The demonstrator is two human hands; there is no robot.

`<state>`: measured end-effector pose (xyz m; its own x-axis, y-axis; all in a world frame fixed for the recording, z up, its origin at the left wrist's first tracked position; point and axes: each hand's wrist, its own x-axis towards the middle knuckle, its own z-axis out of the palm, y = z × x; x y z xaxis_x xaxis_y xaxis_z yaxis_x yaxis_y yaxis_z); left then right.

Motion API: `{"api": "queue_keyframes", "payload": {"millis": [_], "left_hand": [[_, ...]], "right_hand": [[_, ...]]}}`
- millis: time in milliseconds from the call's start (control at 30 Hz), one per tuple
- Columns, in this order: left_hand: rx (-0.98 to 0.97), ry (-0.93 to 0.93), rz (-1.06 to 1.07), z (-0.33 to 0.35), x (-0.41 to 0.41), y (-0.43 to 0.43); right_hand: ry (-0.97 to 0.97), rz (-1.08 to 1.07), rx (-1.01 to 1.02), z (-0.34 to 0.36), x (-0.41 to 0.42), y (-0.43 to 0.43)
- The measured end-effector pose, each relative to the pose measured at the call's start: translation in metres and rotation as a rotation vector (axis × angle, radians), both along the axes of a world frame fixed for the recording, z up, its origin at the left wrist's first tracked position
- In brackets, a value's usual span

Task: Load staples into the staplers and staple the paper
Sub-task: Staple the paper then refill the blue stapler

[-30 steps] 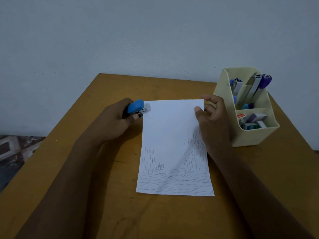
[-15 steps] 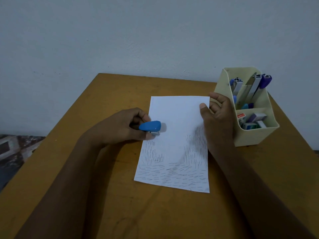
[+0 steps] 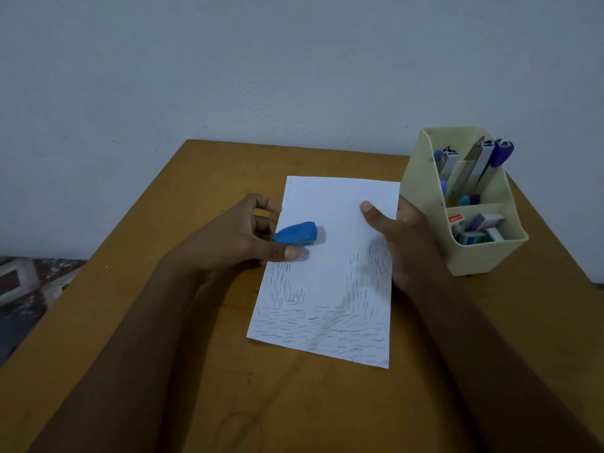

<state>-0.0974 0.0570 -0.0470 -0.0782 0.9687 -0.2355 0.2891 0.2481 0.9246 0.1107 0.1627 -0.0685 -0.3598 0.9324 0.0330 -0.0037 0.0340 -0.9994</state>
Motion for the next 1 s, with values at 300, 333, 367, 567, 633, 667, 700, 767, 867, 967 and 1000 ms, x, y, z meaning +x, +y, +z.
{"api": "queue_keyframes", "payload": {"millis": [300,333,367,567,633,667,700,767,867,967,1000], "left_hand": [[0.055,-0.030,-0.097,-0.004,0.000,-0.004],[0.063,-0.003,-0.122,-0.004,0.000,-0.005],[0.064,0.023,-0.136,-0.004,0.000,-0.006],[0.041,0.100,-0.162,-0.001,0.004,-0.003],[0.034,0.097,-0.114,-0.002,0.006,-0.002],[0.034,0.102,-0.091,-0.002,0.007,-0.001],[0.032,0.110,-0.071,-0.003,0.008,0.000],[0.034,0.107,-0.035,-0.003,0.009,0.002],[0.040,0.040,0.026,-0.003,0.011,0.002],[0.026,0.001,0.074,-0.004,0.014,0.003],[0.021,-0.008,0.090,-0.003,0.014,0.003]], "right_hand": [[0.019,0.025,-0.006,-0.003,0.002,0.002],[0.028,0.033,-0.008,-0.003,0.002,0.002],[0.037,0.038,-0.012,-0.003,0.003,0.002],[0.076,0.033,-0.035,-0.002,0.002,0.004],[0.072,0.028,-0.039,-0.002,0.001,0.004],[0.078,0.022,-0.049,-0.002,0.001,0.005],[0.091,0.014,-0.069,-0.001,0.001,0.006],[0.131,0.012,-0.124,-0.001,0.001,0.008],[0.121,0.010,-0.181,-0.004,0.001,0.010],[0.085,0.098,-0.218,-0.007,0.002,0.013],[0.078,0.140,-0.223,-0.007,0.003,0.014]]}}
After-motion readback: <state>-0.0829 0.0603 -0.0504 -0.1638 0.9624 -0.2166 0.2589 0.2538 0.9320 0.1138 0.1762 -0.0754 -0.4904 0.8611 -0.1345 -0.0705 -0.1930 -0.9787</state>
